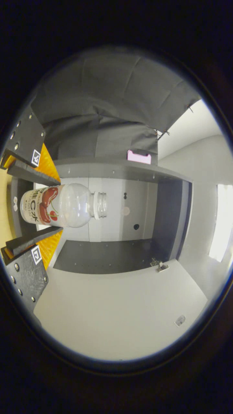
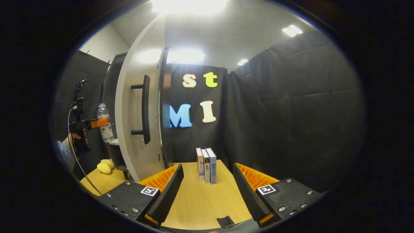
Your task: Open the cabinet door with the right hand, grasp the bottle in the cabinet with the left hand and place it on the coaster, then close the cabinet door with the right hand.
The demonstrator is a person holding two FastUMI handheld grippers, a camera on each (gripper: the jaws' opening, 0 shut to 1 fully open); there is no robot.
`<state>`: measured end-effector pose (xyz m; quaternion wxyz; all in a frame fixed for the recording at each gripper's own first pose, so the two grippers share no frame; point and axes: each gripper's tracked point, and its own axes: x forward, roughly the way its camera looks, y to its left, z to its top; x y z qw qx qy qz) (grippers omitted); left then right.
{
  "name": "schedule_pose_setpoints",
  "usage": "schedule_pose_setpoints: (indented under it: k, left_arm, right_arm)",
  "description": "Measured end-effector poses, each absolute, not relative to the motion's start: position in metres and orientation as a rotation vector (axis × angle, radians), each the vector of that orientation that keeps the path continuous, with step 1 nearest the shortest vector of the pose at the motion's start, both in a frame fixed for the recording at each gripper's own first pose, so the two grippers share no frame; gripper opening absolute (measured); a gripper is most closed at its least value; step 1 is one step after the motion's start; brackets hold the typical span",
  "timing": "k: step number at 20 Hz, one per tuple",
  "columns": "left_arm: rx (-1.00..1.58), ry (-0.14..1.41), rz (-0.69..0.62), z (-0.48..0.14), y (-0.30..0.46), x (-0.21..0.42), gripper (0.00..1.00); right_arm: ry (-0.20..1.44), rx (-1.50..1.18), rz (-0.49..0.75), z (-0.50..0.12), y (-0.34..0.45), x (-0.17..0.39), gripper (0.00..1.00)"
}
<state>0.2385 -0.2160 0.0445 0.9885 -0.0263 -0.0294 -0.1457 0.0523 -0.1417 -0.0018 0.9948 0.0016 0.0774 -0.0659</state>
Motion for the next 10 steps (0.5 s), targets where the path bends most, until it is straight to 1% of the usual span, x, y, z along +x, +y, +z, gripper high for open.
schedule_pose_setpoints:
  k: [5, 10]
  left_arm:
    - [-0.068, -0.029, -0.266, 0.012, -0.192, 0.188, 0.71]
    - [-0.109, 0.008, -0.275, -0.028, -0.179, 0.149, 0.73]
  right_arm:
    - [0.16, 0.02, -0.09, -0.01, -0.14, 0.054, 0.95]
    - [0.158, 0.007, -0.061, -0.012, -0.14, 0.053, 0.95]
